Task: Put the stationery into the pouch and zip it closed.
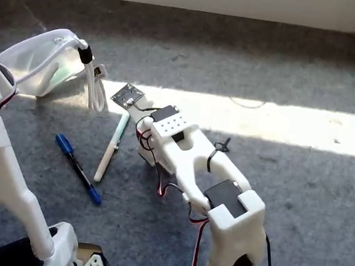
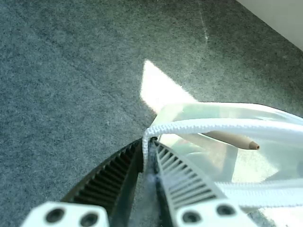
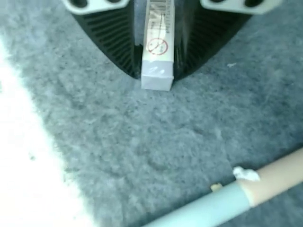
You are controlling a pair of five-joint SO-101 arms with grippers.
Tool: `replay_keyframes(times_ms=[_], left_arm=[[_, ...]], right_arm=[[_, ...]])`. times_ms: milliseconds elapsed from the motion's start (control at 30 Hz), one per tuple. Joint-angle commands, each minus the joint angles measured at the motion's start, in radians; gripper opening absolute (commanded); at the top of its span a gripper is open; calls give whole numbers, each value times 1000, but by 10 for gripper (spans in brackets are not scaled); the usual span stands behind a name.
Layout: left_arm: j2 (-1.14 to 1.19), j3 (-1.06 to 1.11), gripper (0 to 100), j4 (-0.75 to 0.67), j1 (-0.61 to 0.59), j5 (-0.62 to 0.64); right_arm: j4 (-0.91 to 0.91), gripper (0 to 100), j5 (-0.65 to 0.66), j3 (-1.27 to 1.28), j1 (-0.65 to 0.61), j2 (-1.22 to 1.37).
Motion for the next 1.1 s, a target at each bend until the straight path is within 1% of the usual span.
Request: replay_keyframes(times_ms=[0,133,400,433,533,800,933,1067], left_arm=[[-16,-5,18,-21,-12,5],[-16,-5,18,-21,-8,5],[-16,-4,18,-15,94,3],[-16,-4,18,-15,104,3],[-16,-4,18,-14,134,3],[-36,-8,17,20,223,-48],[-104,15,16,23,263,-84],[-177,73,17,14,306,-87]], right_arm=[[58,4,-3,-30,18,-48],[81,4,-8,-24,22,-173],[79,4,-9,62,21,-374],[79,4,-21,67,21,-397],[79,4,-112,71,21,-472],[81,4,-226,74,22,-650],[65,4,-235,125,24,-766],[-47,4,-252,249,24,-932]])
